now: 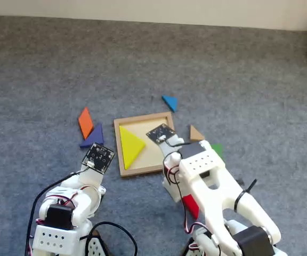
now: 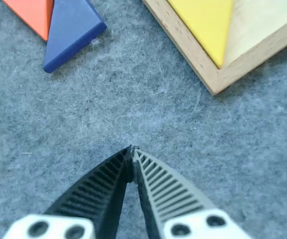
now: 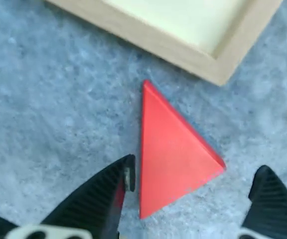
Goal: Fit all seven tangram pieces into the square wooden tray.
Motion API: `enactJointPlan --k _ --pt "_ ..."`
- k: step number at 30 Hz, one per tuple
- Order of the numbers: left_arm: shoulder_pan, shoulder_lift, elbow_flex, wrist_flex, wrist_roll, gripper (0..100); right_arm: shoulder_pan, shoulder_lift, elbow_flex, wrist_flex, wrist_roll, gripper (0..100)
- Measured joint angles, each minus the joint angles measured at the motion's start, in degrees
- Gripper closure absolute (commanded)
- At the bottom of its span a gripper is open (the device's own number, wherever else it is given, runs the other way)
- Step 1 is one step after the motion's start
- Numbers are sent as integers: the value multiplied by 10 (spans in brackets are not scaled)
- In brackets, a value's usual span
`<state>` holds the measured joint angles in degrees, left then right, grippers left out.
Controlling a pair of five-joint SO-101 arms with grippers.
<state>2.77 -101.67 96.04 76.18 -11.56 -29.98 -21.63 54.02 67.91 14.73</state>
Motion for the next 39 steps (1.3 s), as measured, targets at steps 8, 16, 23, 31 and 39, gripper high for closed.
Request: enactJointPlan --k 8,16,23,31,39 --pt "0 0 0 0 0 993 0 0 55 -50 0 649" --pt "0 0 0 0 0 993 0 0 74 -80 8 724" --pt "0 0 0 0 0 993 2 65 61 -83 13 729" --pt "0 0 0 0 0 993 4 79 34 -74 14 813" --pt "0 0 0 0 0 993 3 -25 40 -22 18 814"
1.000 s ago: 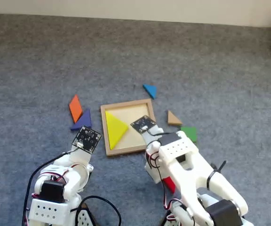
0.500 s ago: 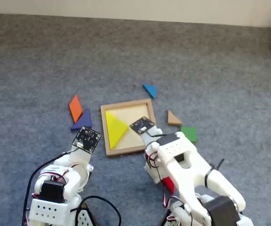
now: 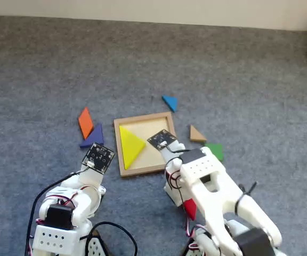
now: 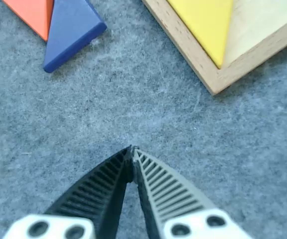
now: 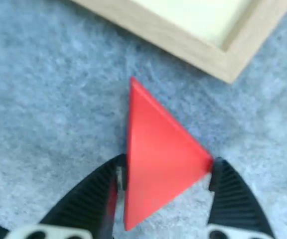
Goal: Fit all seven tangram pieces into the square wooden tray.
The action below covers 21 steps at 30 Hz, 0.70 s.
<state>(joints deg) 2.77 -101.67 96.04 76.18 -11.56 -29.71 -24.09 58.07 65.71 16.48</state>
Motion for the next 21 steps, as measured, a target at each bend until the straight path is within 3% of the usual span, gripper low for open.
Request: enactJointPlan --k 12,17,21 --pt "0 0 0 0 0 993 -3 -70 2 41 65 806" --pt "0 0 0 0 0 993 -3 -70 2 43 47 673" --pt "0 0 0 0 0 993 -3 -70 2 43 25 671"
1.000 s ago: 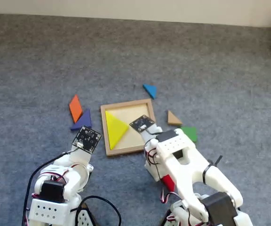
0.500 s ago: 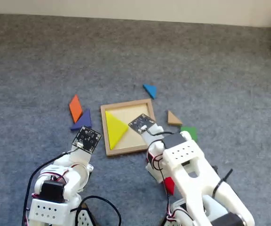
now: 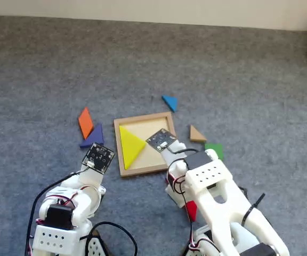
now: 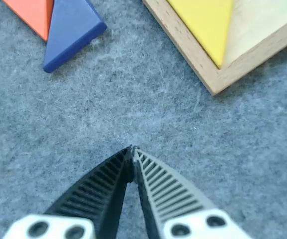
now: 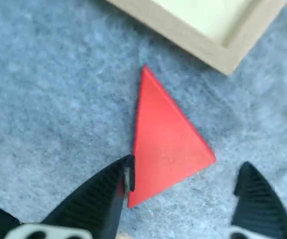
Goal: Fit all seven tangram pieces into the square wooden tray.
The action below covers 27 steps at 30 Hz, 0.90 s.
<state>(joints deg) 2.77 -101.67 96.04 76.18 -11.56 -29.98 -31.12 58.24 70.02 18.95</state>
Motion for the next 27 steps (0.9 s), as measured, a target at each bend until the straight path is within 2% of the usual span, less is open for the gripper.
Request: enactJointPlan --k 8,15,20,27 --pt "0 0 0 0 0 993 -67 0 26 0 -4 680" --pt "0 0 0 0 0 993 -72 12 63 -39 -4 681" --pt "0 0 0 0 0 993 -71 108 61 -84 -5 683" --pt "0 0 0 0 0 993 -70 174 10 -82 -6 790"
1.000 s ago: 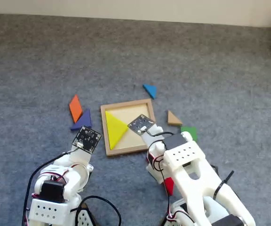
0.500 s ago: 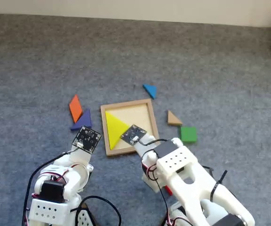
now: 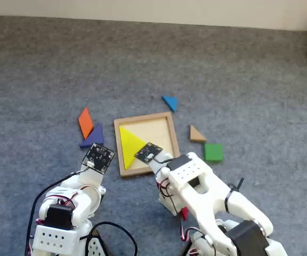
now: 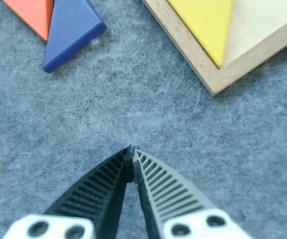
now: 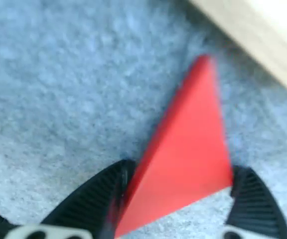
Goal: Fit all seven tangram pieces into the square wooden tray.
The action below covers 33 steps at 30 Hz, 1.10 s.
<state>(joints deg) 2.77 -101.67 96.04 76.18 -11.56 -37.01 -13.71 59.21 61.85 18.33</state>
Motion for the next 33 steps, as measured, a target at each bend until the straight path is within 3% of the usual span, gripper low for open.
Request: enactJointPlan --k 5,10,21,33 --pt "0 0 0 0 0 993 12 1 -7 0 -1 863" --pt "0 0 0 0 0 993 69 1 -25 -2 -1 991" --pt "0 0 0 0 0 993 87 19 -106 88 1 991" --pt "0 0 0 0 0 993 86 19 -233 144 71 992"
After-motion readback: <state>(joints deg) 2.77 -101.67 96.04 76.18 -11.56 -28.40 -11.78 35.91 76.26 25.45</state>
